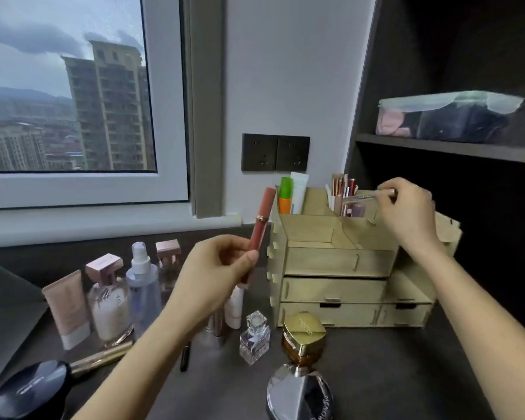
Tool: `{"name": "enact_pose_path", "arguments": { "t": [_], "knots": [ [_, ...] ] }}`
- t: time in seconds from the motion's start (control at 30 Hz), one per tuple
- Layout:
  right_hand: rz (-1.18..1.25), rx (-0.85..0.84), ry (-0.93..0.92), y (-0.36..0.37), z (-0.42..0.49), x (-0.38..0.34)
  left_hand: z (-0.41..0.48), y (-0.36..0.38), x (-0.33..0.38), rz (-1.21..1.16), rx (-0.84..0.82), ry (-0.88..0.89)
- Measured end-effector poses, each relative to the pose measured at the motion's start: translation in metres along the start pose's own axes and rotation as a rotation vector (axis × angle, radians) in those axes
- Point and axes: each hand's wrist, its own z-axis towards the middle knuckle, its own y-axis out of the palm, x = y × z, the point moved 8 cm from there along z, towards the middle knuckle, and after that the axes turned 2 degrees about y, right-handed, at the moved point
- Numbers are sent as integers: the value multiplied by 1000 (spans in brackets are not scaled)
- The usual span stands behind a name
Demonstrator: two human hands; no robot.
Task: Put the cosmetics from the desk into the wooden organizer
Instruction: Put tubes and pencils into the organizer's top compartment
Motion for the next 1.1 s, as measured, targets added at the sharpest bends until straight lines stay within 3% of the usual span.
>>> {"name": "enact_pose_path", "arguments": {
  "t": [0.2,0.37,0.57,0.7,0.77,0.83,0.93,1.0,1.1],
  "knots": [
    [-252,-218,14,65,70,12,44,34,23,-61,29,81],
    [-249,-268,15,93,104,15,64,44,19,-31,34,95],
    [-337,-452,35,140,101,38,82,55,11,-101,37,88],
    [-266,-454,30,145,84,45,92,67,7,-139,36,102],
    [-260,-345,-29,126,78,34,97,74,4,-160,35,94],
    [-30,-201,-44,94,67,13,103,83,1,-154,21,96],
    [734,-377,68,69,39,-23,115,97,3,-88,19,136],
    [786,-443,-7,60,27,-41,122,108,9,-23,9,175],
    [684,-355,-76,52,30,-41,127,125,18,50,-32,243]
  ]
}}
